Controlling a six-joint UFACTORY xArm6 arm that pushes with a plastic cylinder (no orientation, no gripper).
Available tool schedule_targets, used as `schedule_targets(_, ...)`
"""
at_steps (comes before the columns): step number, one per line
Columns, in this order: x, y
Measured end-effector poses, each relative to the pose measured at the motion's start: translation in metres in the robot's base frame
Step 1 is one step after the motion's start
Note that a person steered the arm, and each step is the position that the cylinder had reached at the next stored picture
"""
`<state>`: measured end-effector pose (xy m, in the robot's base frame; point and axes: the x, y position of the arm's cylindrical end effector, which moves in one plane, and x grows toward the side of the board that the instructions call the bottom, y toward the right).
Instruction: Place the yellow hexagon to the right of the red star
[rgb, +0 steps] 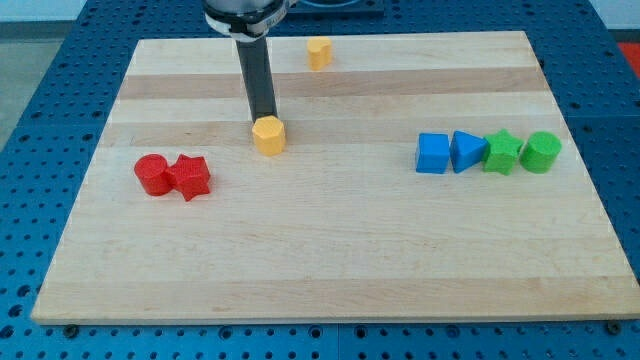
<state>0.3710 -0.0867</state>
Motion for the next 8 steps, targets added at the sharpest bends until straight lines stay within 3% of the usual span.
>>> schedule_targets(3, 0.047, 0.051)
schedule_targets(6, 0.066, 0.001)
schedule_targets(7, 0.084, 0.017)
schedule_targets(8, 0.138, 0.015)
